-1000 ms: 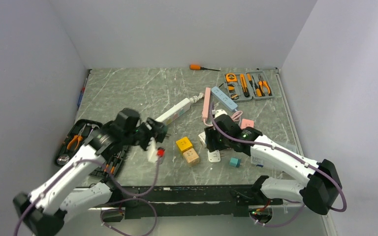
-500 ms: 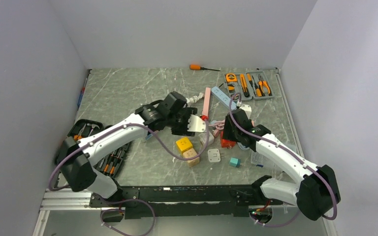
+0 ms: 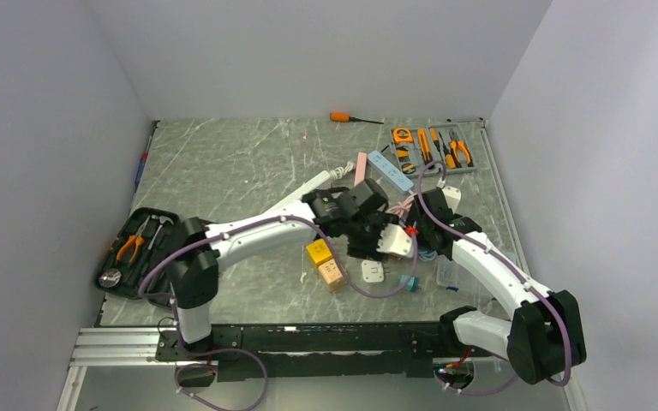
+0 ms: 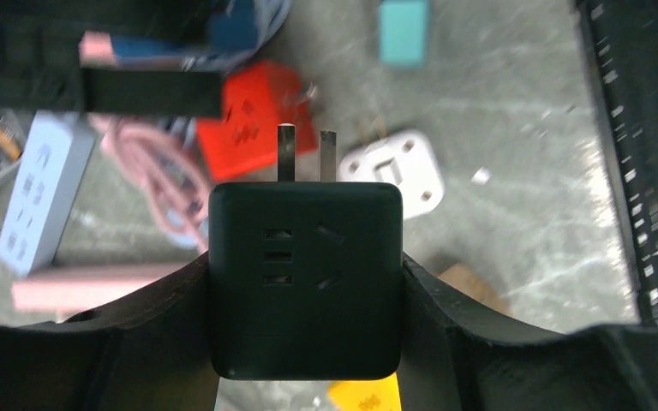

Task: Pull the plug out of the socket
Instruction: Place the plug at the corner of the board.

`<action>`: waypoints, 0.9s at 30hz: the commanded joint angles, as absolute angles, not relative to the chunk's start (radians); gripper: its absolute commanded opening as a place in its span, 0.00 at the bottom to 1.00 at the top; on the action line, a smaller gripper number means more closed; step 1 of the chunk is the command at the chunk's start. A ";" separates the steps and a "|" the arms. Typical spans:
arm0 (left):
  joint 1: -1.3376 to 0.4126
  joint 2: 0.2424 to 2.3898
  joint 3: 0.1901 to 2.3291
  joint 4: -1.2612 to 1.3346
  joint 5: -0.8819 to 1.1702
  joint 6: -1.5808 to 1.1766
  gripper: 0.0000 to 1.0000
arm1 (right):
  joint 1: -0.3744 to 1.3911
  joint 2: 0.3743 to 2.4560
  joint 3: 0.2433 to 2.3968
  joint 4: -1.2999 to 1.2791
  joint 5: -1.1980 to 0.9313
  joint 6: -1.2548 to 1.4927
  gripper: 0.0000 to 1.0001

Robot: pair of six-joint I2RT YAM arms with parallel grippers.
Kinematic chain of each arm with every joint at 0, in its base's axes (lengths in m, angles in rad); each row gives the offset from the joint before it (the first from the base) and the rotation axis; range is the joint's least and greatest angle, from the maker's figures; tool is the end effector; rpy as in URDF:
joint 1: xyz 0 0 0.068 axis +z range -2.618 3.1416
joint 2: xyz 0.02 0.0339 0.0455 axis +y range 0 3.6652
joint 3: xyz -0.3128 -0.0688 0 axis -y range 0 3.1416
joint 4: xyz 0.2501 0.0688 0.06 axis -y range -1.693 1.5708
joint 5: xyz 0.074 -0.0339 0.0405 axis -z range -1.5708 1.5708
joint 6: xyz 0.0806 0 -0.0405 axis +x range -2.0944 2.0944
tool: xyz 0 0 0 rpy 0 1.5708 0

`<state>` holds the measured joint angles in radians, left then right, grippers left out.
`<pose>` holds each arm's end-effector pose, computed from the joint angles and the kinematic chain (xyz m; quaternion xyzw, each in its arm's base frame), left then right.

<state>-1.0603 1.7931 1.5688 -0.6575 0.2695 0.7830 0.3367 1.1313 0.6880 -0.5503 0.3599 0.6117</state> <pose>0.1975 -0.3966 0.3044 0.7704 0.5277 -0.1715 0.3140 0.2171 0.0459 0.2183 0.1797 0.9273 -0.0248 0.3275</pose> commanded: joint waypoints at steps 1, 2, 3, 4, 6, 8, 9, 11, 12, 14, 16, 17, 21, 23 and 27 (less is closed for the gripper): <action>-1.115 1.852 1.655 -0.692 0.359 0.723 0.00 | 0.323 1.143 0.744 -0.541 0.346 0.603 0.88; -1.120 1.867 1.652 -0.684 0.365 0.718 0.00 | 0.321 1.144 0.755 -0.547 0.341 0.602 0.92; -1.124 1.880 1.643 -0.670 0.368 0.712 0.00 | 0.318 1.143 0.764 -0.551 0.332 0.599 0.96; -1.128 1.891 1.631 -0.656 0.371 0.708 0.00 | 0.321 1.135 0.771 -0.554 0.324 0.597 0.98; -1.138 1.901 1.597 -0.616 0.373 0.701 0.00 | 0.319 1.115 0.783 -0.566 0.317 0.602 1.00; -1.150 1.906 1.565 -0.579 0.374 0.693 0.00 | 0.318 1.089 0.797 -0.586 0.315 0.609 1.00; -1.155 1.910 1.555 -0.565 0.376 0.688 0.00 | 0.318 1.072 0.805 -0.595 0.313 0.612 1.00; -1.166 1.921 1.547 -0.541 0.382 0.669 0.00 | 0.312 1.044 0.823 -0.611 0.315 0.613 1.00; -1.171 1.930 1.545 -0.530 0.381 0.659 0.00 | 0.311 1.033 0.834 -0.622 0.318 0.614 1.00; -1.179 1.949 1.545 -0.504 0.375 0.641 0.00 | 0.307 1.016 0.858 -0.646 0.323 0.614 1.00; -1.186 1.967 1.539 -0.473 0.362 0.628 0.00 | 0.305 1.006 0.877 -0.667 0.330 0.614 1.00; -1.190 1.975 1.536 -0.460 0.359 0.623 0.00 | 0.304 1.003 0.883 -0.674 0.332 0.615 1.00; -1.210 2.008 1.526 -0.424 0.331 0.600 0.07 | 0.301 0.985 0.881 -0.680 0.327 0.615 1.00; -1.217 2.028 1.534 -0.425 0.324 0.591 0.13 | 0.299 0.976 0.880 -0.678 0.321 0.615 1.00; -1.219 2.068 1.563 -0.458 0.322 0.591 0.28 | 0.300 0.962 0.878 -0.672 0.314 0.611 1.00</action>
